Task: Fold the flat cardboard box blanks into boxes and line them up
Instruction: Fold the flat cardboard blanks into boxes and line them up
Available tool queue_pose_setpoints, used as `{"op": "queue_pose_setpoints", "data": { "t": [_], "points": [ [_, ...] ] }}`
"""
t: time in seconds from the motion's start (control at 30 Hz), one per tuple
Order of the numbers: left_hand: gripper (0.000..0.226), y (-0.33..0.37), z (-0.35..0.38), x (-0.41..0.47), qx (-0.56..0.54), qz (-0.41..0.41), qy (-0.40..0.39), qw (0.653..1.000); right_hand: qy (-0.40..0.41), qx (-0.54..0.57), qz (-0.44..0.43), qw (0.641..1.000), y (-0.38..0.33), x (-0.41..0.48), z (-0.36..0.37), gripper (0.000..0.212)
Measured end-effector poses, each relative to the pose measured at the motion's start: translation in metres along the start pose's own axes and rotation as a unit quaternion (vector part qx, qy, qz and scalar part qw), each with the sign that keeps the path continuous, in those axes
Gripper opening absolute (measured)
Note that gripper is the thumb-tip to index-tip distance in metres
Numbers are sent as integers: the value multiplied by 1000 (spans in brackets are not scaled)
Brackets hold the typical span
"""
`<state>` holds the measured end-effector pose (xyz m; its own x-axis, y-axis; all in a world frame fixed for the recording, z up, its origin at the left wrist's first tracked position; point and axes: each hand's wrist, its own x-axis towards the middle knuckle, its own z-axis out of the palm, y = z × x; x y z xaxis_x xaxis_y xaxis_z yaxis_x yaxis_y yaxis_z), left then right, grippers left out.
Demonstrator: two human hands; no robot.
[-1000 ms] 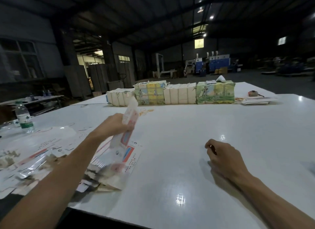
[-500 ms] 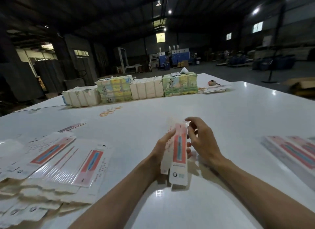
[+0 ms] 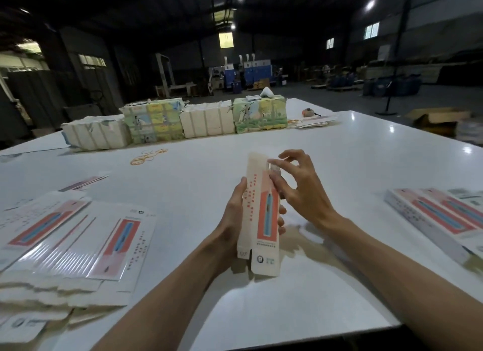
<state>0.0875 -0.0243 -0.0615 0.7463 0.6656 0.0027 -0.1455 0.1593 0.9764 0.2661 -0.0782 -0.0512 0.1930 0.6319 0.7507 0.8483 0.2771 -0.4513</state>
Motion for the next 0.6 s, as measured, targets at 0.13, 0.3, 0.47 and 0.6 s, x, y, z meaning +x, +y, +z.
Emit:
{"op": "queue_pose_setpoints", "data": {
  "t": [0.13, 0.3, 0.47, 0.6],
  "points": [
    [68, 3, 3, 0, 1, -3, -3, 1000, -47, -44, -38, 997, -3, -1, 0, 37],
    [66, 6, 2, -2, -16, -34, -58, 998, -28, 81, 48, 995, -4, 6, 2, 15],
    [72, 8, 3, 4, -18, -55, -106, 993, -29, 205, 141, 968, -10, 15, -9, 14],
    [72, 11, 5, 8, -15, -33, -137, 990, -35, 265, 195, 944, -12, 19, -18, 15]
  ]
}}
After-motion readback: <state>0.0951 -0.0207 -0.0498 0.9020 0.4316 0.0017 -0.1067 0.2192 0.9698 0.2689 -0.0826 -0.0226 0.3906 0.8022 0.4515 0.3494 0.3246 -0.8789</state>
